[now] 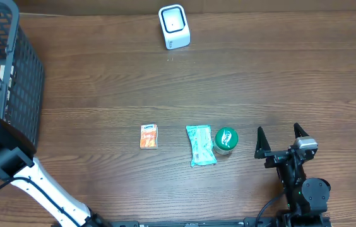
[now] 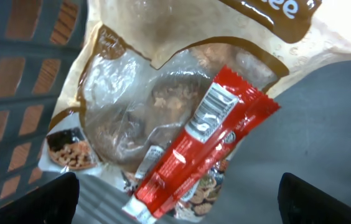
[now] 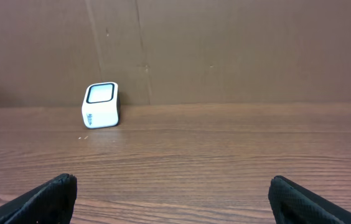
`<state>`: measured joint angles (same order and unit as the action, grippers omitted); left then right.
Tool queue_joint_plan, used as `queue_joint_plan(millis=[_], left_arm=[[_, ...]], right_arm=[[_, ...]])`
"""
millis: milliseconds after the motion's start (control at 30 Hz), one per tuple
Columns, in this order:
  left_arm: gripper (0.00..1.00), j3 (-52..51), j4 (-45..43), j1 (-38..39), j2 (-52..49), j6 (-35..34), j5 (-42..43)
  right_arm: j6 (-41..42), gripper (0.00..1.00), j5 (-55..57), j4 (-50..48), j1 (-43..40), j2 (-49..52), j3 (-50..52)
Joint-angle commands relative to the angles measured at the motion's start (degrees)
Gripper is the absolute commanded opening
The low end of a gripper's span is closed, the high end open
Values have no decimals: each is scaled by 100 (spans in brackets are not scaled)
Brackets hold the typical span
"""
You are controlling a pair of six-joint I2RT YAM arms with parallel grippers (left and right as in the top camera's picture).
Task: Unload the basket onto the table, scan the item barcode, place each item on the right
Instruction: 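Reach into the grey basket and grasp the brown FunTree snack bag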
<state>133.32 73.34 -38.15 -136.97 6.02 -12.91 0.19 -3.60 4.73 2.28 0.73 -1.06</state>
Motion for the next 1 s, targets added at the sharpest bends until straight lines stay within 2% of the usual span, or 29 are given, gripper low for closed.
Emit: queue_joint_plan(millis=[0, 200, 400, 600, 733, 867, 900, 967], left_arm=[[93, -22, -103, -20, -299, 205, -101], [94, -22, -293, -39, -568, 409, -85], [97, -22, -514, -144, -903, 772, 409], [91, -22, -282, -212, -1390, 767, 719], [74, -26, -37, -210, -1620, 726, 916], [63, -35, 173, -208, -1639, 656, 1003], [58, -35, 223, -208, -1639, 592, 1001], [38, -35, 291, -208, -1639, 527, 1010]], right_arm=[[-20, 100, 48, -13, -11, -57, 61], [-20, 100, 48, -13, -11, -57, 61], [-20, 100, 48, -13, -11, -57, 61], [-20, 100, 48, -13, -11, -57, 61], [-20, 100, 48, -13, -11, -57, 61], [-20, 100, 48, -11, -11, -57, 61], [-22, 100, 48, -13, -11, -57, 61], [-20, 100, 48, -11, -11, -57, 61]])
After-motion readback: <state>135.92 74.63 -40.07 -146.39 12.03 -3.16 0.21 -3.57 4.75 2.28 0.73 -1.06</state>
